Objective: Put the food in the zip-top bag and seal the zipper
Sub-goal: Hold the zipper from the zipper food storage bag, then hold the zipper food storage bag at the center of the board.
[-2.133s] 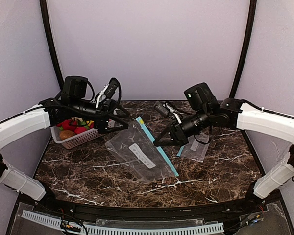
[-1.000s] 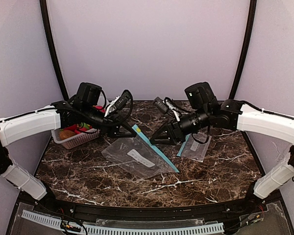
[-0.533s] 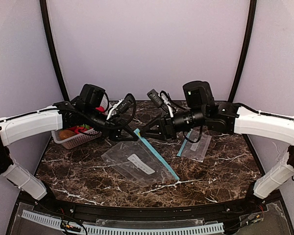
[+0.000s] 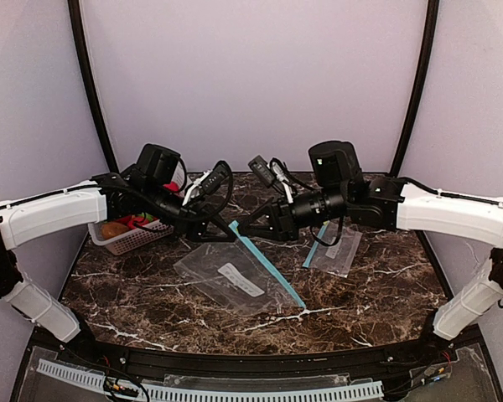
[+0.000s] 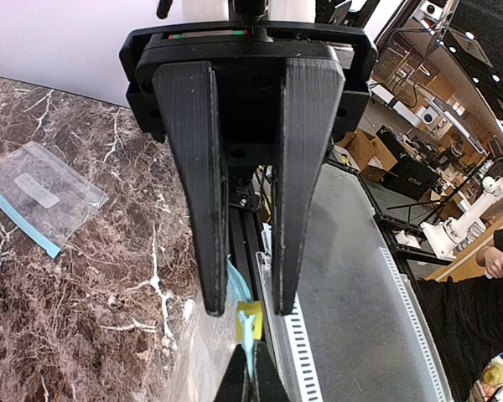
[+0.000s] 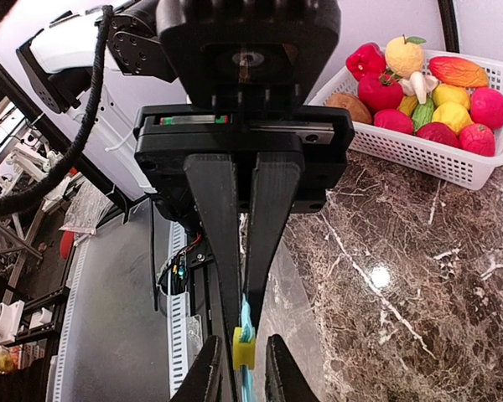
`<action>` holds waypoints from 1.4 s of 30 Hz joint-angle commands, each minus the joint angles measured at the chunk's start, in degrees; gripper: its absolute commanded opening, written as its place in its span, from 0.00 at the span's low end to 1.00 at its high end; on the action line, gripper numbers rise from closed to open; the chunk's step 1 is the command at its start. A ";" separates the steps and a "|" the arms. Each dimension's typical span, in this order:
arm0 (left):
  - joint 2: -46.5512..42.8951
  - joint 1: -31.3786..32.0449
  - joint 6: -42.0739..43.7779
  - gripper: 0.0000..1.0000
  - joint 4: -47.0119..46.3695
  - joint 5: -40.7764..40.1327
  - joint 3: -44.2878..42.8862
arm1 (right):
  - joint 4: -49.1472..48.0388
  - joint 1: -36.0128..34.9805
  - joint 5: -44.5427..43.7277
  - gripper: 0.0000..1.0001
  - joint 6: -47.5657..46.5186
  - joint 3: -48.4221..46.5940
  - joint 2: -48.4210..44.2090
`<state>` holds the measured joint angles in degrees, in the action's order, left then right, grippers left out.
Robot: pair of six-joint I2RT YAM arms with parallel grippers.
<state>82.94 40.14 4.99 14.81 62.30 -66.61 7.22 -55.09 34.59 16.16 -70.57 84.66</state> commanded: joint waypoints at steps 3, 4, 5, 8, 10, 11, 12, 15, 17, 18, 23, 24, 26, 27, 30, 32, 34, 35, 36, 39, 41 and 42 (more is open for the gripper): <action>0.14 0.29 0.92 0.01 1.15 0.27 -1.43 | -1.47 -0.36 -0.45 0.18 0.09 -0.50 1.11; 0.13 0.29 0.92 0.01 1.12 0.32 -1.47 | -1.43 -0.36 -0.47 0.18 0.06 -0.46 1.19; 0.12 0.29 0.95 0.01 1.13 0.34 -1.47 | -1.42 -0.36 -0.55 0.18 0.00 -0.45 1.20; 0.18 0.29 0.90 0.01 1.13 0.31 -1.50 | -1.45 -0.37 -0.65 0.17 -0.08 -0.49 1.41; 0.14 0.29 0.93 0.01 1.17 0.28 -1.51 | -1.43 -0.36 -0.49 0.15 -0.07 -0.54 1.62; 0.13 0.25 0.90 0.01 1.13 0.28 -1.51 | -1.45 -0.37 -0.49 0.14 -0.08 -0.54 1.70; 0.14 0.27 0.90 0.01 1.15 0.28 -1.51 | -1.37 -0.30 -0.49 0.11 -0.08 -0.58 1.73; 0.04 0.29 0.92 0.01 1.14 0.09 -1.51 | -1.39 -0.37 -0.57 0.06 -0.10 -0.41 1.67; -0.05 0.29 0.95 0.01 1.04 -0.10 -1.44 | -1.34 -0.35 -0.60 0.03 -0.21 -0.36 1.57; -0.08 0.22 0.97 0.01 1.02 -0.18 -1.42 | -1.35 -0.37 -0.75 0.02 -0.25 -0.30 1.59; -0.21 0.28 0.72 0.01 1.08 -1.59 -1.51 | -1.25 -0.33 -1.34 0.00 -0.47 -0.03 1.49; -0.20 0.26 0.72 0.01 1.14 -1.71 -1.51 | -1.20 -0.35 -1.43 0.00 -0.51 0.06 1.53; -0.18 0.26 0.61 0.01 1.03 -2.19 -1.58 | -0.92 -0.35 -1.69 0.00 -0.75 0.15 1.49; -0.21 0.28 0.56 0.01 1.02 -2.63 -1.66 | -0.78 -0.37 -1.88 0.00 -0.82 0.19 1.47; -0.26 0.29 0.58 0.01 1.27 -4.89 -1.64 | -0.56 -0.36 -2.41 0.00 -0.95 0.49 1.09; -0.15 0.25 0.70 0.01 1.63 -5.63 -1.72 | -0.46 -0.36 -2.42 0.00 -1.04 0.64 0.88; -0.08 0.28 0.68 0.01 1.67 -5.77 -1.83 | -0.29 -0.36 -2.54 0.00 -1.12 0.81 0.76; -0.04 0.29 0.66 0.01 1.64 -5.74 -1.85 | -0.16 -0.32 -2.66 0.00 -1.18 0.84 0.77; 0.00 0.29 0.64 0.01 1.68 -5.71 -1.85 | -0.05 -0.35 -2.87 0.00 -1.17 0.94 0.70; -0.28 0.29 0.66 0.01 1.57 -5.56 -1.86 | 0.04 -0.36 -3.08 0.00 -1.22 1.11 0.76; -0.50 0.29 0.70 0.01 1.48 -5.28 -1.86 | 0.15 -0.32 -3.22 0.00 -1.31 1.13 0.84; -0.54 0.29 0.69 0.01 1.51 -5.27 -1.79 | 0.15 -0.30 -3.33 0.00 -1.31 1.20 0.85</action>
<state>82.94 40.14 4.97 15.22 57.30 -66.63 7.31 -55.09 31.90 15.46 -70.24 85.65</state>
